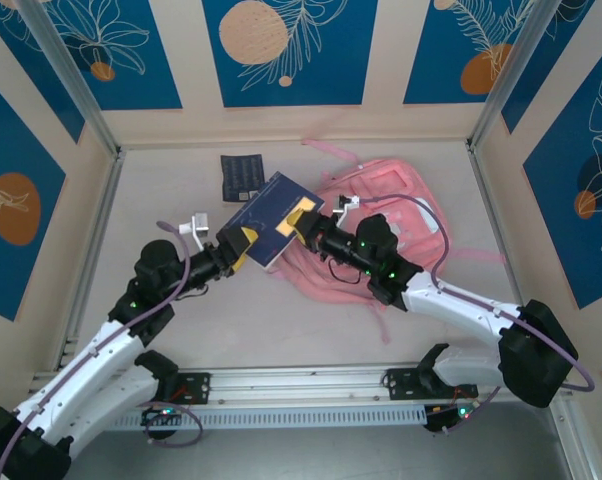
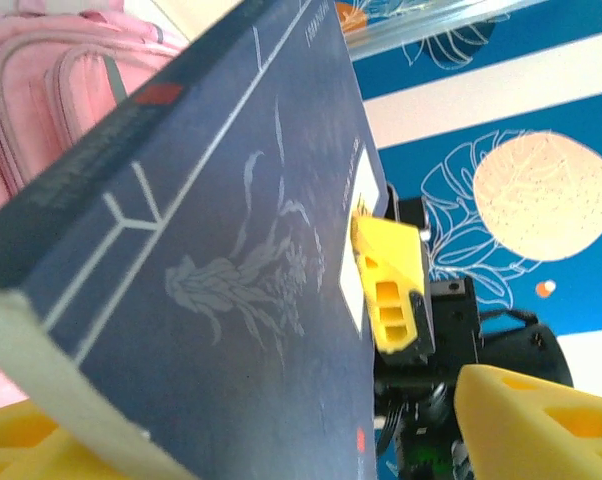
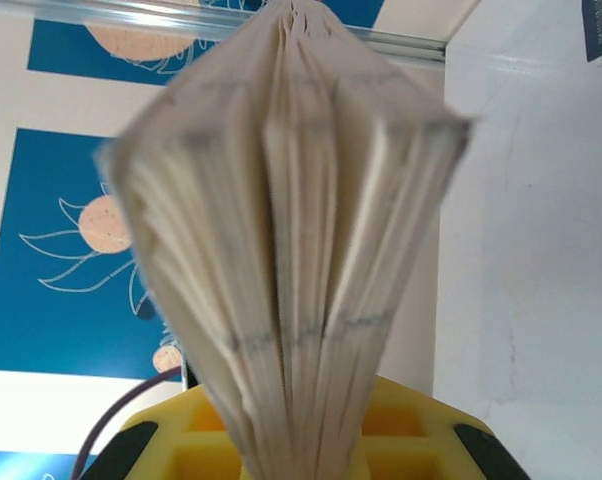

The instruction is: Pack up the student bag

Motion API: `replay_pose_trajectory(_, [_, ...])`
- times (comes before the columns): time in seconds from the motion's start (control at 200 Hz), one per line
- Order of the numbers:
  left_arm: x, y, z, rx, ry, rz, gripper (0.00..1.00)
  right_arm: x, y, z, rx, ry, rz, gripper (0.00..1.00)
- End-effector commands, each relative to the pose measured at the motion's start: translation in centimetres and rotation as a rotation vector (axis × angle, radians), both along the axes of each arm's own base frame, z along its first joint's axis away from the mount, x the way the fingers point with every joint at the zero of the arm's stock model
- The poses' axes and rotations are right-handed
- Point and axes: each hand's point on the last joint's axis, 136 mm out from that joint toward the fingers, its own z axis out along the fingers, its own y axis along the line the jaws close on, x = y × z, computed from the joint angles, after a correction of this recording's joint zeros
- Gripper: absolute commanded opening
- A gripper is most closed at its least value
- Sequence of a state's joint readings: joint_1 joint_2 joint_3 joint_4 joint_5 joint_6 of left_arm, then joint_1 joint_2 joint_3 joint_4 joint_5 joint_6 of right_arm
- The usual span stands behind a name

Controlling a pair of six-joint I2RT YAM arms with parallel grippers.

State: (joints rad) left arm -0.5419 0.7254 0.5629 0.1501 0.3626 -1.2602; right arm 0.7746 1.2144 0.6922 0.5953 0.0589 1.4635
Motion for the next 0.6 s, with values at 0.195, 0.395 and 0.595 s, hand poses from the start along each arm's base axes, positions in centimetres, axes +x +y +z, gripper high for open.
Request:
replay_pose_trajectory(0.195, [1.1, -0.2, 1.9, -0.048, -0.085, 0.104, 0.69, -0.1, -0.1, 1.9, 0.141, -0.03, -0.078, 0.0])
replay_pose_trajectory(0.395, [0.8, -0.7, 1.8, -0.063, -0.08, 0.097, 0.53, -0.5, -0.8, 1.0, 0.12, -0.037, -0.113, 0.0])
replay_pose_trajectory(0.595, [0.6, -1.0, 1.8, -0.06, -0.084, 0.088, 0.27, -0.4, -1.6, -0.6, 0.106, -0.007, -0.15, 0.0])
